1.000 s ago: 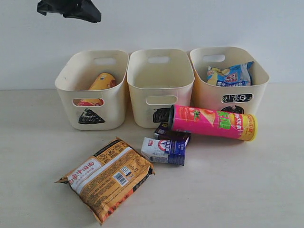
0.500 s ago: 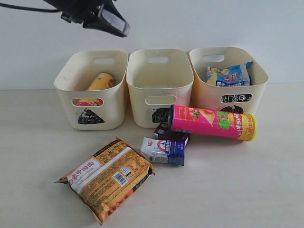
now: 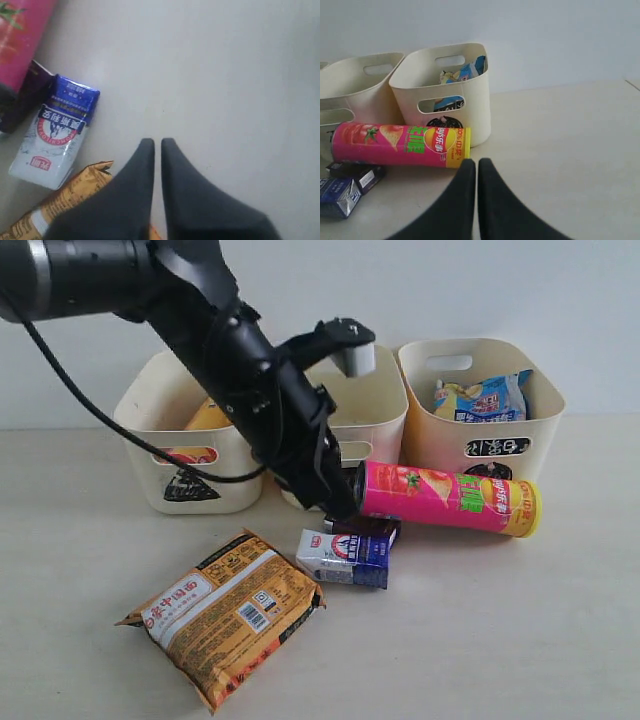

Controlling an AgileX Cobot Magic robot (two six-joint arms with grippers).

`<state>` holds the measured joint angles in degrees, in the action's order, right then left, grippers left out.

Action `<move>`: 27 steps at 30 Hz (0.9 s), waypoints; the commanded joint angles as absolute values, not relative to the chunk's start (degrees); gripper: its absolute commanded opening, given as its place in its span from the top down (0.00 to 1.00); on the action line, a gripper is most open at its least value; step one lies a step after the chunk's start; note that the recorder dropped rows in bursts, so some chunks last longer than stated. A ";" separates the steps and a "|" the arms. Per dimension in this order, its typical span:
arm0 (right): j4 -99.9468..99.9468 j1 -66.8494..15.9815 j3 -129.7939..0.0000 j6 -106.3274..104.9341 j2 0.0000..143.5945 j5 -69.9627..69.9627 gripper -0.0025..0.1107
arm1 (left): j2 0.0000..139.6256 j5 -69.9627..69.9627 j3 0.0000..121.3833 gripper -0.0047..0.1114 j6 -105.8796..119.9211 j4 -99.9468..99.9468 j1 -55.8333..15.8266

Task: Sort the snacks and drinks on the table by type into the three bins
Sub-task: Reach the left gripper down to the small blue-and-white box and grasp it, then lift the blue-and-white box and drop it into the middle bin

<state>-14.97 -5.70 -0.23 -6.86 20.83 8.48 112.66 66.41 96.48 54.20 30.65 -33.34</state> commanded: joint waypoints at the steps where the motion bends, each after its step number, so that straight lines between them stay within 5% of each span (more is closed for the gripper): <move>1: -14.71 -5.85 0.00 -7.00 20.75 8.55 0.98 | 116.26 64.86 96.15 0.84 61.95 26.20 -35.22; 6: -14.71 -5.84 0.00 -7.00 20.75 8.37 0.98 | 119.67 55.83 96.15 0.30 62.07 22.84 -35.37; 8: -14.71 -5.84 0.00 -7.00 20.75 8.37 0.98 | 120.99 51.56 96.15 0.19 62.73 20.37 -35.37; 21: -14.71 -5.84 0.00 -7.00 20.75 8.52 0.98 | 129.69 41.59 96.15 0.19 66.90 18.79 -35.37; 27: -14.71 -5.84 0.00 -7.00 20.75 8.52 0.98 | 131.10 42.18 96.15 0.39 66.90 18.79 -35.37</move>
<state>-14.97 -5.70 -0.23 -6.86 20.83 8.48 130.07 41.19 96.39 66.64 18.45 -35.12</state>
